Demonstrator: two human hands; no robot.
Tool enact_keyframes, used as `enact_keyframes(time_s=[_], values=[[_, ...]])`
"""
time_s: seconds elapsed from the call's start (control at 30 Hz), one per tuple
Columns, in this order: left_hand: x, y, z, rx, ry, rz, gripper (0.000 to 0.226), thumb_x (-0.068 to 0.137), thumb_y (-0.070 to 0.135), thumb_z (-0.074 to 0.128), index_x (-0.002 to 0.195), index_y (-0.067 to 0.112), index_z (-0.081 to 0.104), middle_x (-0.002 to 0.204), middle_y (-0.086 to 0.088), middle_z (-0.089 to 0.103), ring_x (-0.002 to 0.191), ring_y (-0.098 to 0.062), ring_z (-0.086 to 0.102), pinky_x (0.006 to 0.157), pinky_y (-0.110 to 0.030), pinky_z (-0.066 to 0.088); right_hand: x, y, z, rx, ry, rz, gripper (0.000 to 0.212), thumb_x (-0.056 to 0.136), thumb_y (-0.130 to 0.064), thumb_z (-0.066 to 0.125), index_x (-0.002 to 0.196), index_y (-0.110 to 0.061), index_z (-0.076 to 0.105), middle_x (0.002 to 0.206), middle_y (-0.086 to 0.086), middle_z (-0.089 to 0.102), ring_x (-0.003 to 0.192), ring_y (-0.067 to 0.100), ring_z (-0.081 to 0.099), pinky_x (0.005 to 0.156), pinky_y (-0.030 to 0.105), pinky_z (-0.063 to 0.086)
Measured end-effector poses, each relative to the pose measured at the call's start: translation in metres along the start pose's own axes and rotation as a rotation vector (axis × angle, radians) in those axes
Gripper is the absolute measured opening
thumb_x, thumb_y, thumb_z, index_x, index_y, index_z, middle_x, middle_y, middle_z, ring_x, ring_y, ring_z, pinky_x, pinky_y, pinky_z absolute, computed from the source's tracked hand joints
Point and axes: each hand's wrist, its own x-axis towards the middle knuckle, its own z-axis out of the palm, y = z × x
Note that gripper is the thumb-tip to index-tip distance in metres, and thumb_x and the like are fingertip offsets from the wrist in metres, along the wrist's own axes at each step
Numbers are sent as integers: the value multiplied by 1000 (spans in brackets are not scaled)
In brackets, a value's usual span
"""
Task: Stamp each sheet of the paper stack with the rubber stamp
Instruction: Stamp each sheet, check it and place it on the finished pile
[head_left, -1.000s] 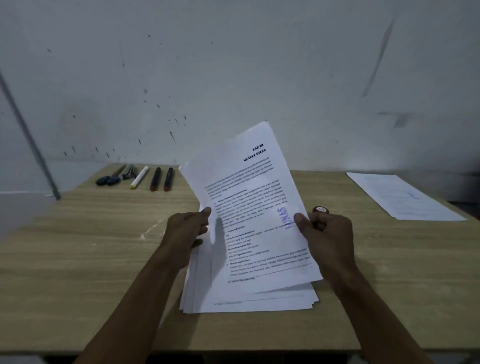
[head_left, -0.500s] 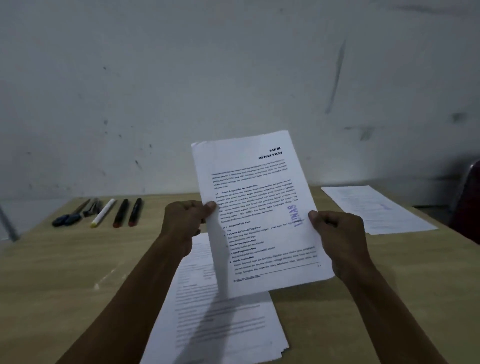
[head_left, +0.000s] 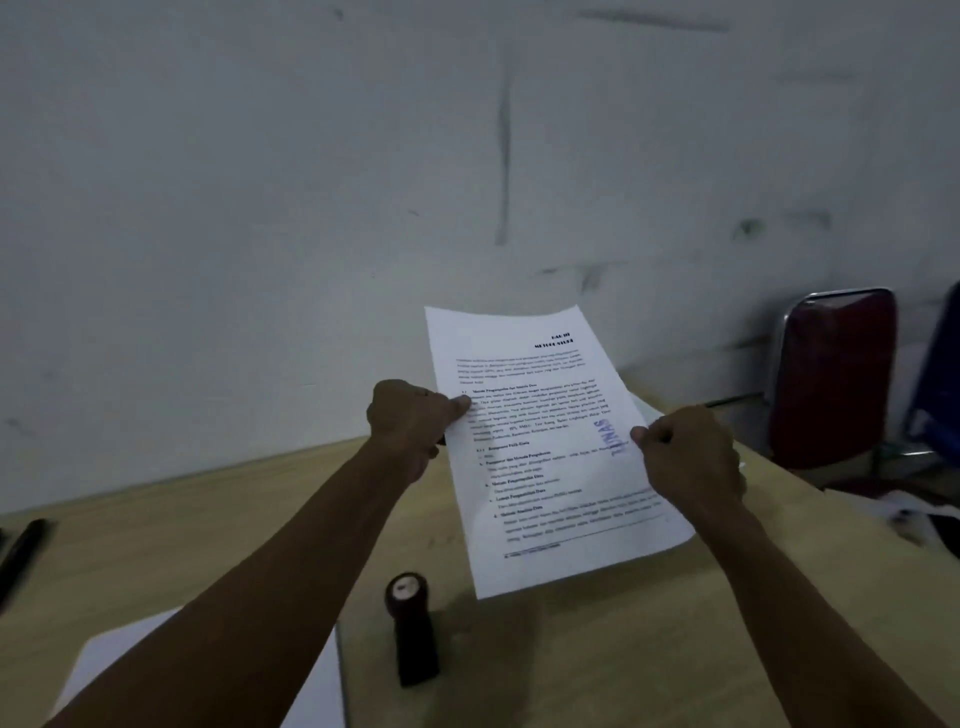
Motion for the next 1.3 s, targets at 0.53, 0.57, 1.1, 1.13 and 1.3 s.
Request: enact_keyframes(time_s=[0.53,0.57,1.1,1.13,1.3], values=[[102,-64,179,356,-70,-161,27,74,7,78,93,-3,62,100,-21,67,85,-34,68,57,-34,56,141,95,46,-415,0,40,20,94,-30,61,101,-11,60,101,10,65,84,25,62,67,31,45],[107,-65,185,364,-65,-148,30,74,9,79,95,-2,62,103,-20,67,89,-33,67,61,-33,55,148,97,50,-432,-5,31,20,95,-30,60,102,-11,60,103,10,65,87,26,63,67,31,45],[126,-68,234,495,-127,-156,23,77,12,72,86,0,54,100,-23,65,87,-38,69,66,-40,60,195,124,75,-490,-75,29,42,93,-40,58,118,-6,60,118,15,62,107,34,59,91,44,50],[123,-64,237,487,-157,-183,20,79,8,70,81,-2,52,95,-24,64,85,-37,69,68,-44,60,196,124,75,-488,-96,28,41,94,-39,57,117,-5,59,117,15,62,107,34,59,91,44,50],[103,-48,245,446,-265,-348,26,84,-2,65,70,-1,44,65,-18,52,66,-32,64,77,-44,59,193,121,72,-486,-151,9,37,94,-36,54,117,-6,58,115,14,62,105,32,58,89,41,49]])
